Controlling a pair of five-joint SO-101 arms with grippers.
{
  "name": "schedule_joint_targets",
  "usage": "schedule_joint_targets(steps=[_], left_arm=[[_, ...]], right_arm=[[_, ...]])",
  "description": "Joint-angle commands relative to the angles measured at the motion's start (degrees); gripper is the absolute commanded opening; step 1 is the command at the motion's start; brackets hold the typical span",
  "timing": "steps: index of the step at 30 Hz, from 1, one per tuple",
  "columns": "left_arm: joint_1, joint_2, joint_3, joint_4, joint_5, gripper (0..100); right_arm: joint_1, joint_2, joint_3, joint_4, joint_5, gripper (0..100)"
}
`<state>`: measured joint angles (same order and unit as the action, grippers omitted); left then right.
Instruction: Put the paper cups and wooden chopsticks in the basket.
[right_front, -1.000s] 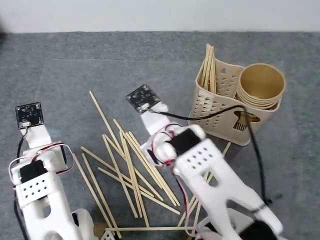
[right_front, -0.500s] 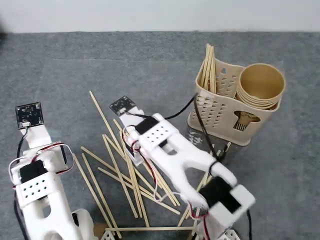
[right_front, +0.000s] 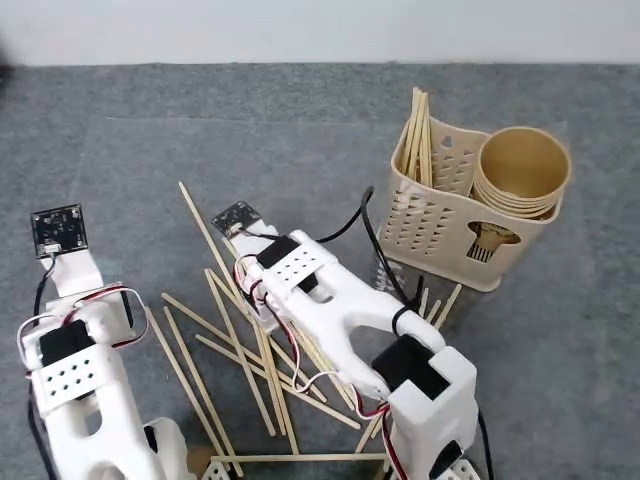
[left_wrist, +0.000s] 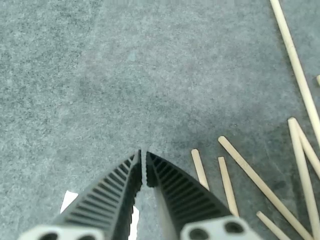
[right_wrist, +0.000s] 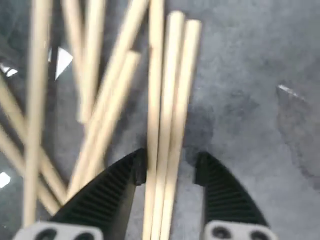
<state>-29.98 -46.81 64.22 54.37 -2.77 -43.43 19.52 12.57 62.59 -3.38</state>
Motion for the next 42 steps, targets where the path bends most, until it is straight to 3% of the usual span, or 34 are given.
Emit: schedule_joint_targets(steps=[1, 15, 29, 42], left_arm=[[0.0, -1.3, -0.4, -1.1, -0.3, 2], [0.0, -1.3, -0.4, -1.1, -0.4, 2], [0.0, -1.3, -0.4, -1.1, -0.4, 2], [0.0, -1.3, -0.4, -1.1, -0.4, 2]], right_arm=[[0.1, 2.0, -2.1, -3.2, 0.2, 1.3], [8.7, -2.8, -1.0, -0.7, 6.2, 0.7], [11.3, -24.3, -1.1, 8.4, 7.9, 0.7], [13.1, -47.6, -2.5, 7.9, 7.9, 0.7]])
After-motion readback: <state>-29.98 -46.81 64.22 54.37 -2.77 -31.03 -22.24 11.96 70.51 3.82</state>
